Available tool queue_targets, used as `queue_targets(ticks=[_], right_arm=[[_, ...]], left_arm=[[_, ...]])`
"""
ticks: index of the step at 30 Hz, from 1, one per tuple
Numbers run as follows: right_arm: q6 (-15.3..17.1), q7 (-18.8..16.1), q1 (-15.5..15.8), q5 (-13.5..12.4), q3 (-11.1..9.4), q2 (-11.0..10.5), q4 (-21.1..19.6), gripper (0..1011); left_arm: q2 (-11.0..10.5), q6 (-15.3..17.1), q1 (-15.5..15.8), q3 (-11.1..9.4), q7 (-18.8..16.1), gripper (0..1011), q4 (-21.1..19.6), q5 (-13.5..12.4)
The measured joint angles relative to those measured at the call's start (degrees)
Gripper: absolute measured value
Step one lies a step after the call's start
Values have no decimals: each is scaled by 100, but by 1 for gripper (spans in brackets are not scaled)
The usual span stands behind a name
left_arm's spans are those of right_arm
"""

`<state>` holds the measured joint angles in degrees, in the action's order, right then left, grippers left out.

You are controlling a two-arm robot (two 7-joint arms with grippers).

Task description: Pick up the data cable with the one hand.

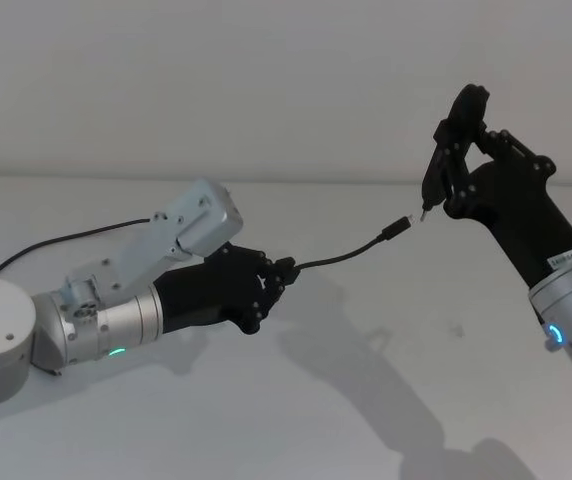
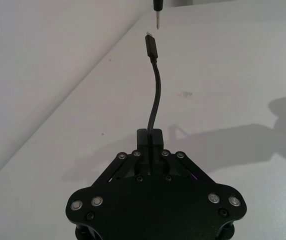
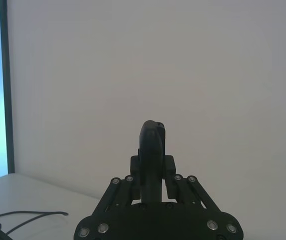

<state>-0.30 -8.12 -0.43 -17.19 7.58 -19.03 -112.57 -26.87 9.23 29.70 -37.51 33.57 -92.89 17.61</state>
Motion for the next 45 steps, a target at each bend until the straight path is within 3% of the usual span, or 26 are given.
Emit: queue_targets(ticks=[11, 45], right_arm=[[47, -58, 12, -1, -29, 45, -115, 275], [45, -197, -159, 55, -145, 198, 118, 275]], left_arm=[[0, -21, -4, 7, 0, 48, -12, 1], [0, -33, -4, 13, 1, 48, -19, 1]])
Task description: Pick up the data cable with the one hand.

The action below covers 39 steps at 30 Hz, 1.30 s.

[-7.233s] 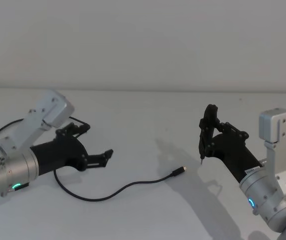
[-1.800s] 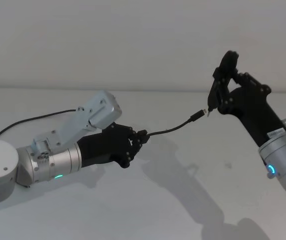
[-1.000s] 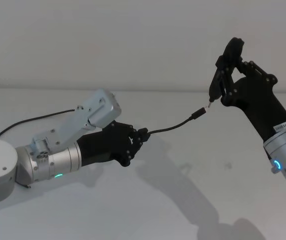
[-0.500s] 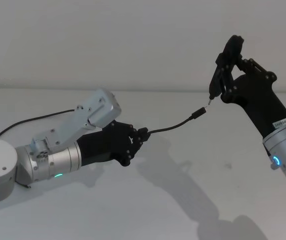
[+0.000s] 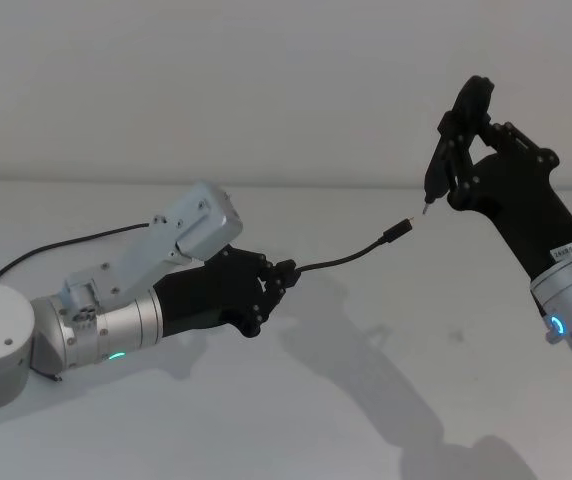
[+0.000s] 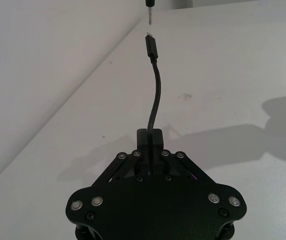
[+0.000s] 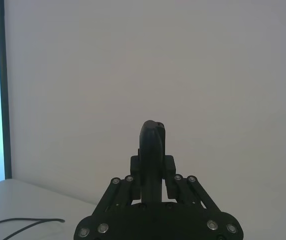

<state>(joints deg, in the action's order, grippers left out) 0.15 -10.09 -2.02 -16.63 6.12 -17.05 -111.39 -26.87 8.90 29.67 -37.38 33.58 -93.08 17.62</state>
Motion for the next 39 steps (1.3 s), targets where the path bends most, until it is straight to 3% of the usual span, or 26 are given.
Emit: queue_targets(ticks=[39], right_arm=[[43, -128, -31, -110, -63, 171, 166, 274]], left_arm=[[0, 1, 0, 0, 0, 48, 1, 0]])
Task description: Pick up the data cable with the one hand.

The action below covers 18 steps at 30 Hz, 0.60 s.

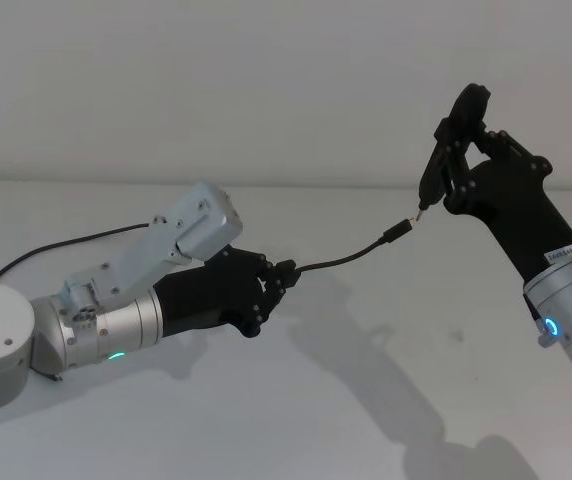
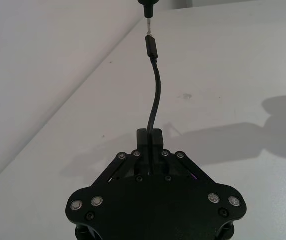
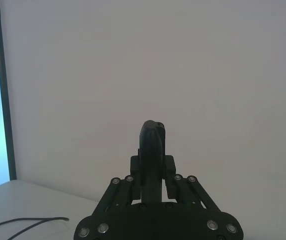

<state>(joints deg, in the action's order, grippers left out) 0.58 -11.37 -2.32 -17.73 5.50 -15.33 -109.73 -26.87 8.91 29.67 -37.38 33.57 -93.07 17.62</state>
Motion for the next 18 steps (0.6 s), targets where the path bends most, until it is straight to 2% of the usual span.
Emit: queue_targets(ticks=[18], right_arm=[[29, 9, 8, -50, 15, 15, -1, 274]], left_arm=[[0, 0, 0, 0, 0, 48, 0, 0]])
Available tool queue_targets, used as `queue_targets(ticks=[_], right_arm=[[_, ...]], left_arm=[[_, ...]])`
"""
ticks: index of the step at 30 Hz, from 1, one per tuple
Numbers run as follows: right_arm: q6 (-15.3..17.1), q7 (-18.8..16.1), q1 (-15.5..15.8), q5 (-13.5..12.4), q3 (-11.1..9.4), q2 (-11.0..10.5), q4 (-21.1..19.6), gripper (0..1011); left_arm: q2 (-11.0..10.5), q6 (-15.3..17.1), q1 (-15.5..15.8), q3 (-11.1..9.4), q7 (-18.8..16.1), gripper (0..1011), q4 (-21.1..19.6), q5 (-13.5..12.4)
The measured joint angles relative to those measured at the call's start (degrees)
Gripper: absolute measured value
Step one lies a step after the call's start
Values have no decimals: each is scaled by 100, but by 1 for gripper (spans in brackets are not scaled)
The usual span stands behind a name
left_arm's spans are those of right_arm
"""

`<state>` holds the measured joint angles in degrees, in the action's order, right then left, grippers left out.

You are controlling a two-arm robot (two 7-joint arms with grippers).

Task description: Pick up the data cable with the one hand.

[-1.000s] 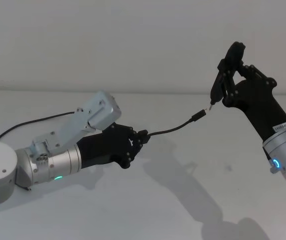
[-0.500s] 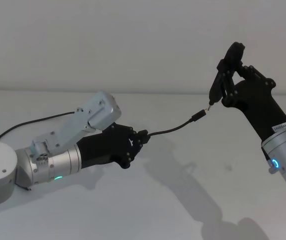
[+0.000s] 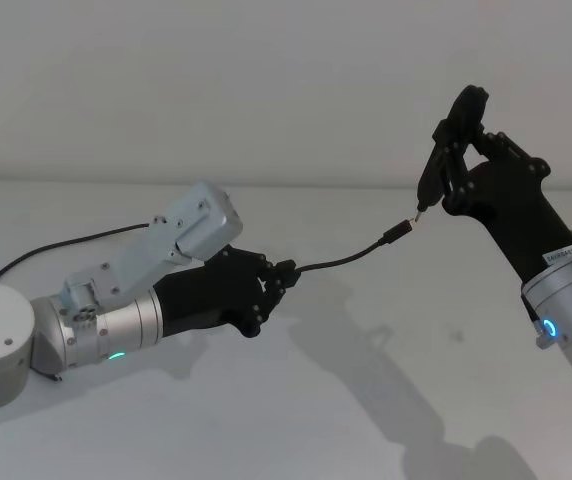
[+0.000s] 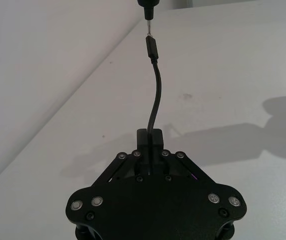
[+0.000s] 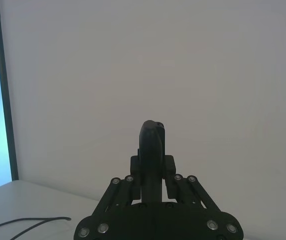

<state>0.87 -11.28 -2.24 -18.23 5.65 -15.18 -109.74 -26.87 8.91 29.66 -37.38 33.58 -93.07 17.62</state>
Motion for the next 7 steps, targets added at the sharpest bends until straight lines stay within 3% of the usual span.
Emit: queue_targets(ticks=[7], right_arm=[[6, 4, 3, -5, 3, 3, -3, 275]], left_arm=[[0, 0, 0, 0, 0, 48, 0, 0]])
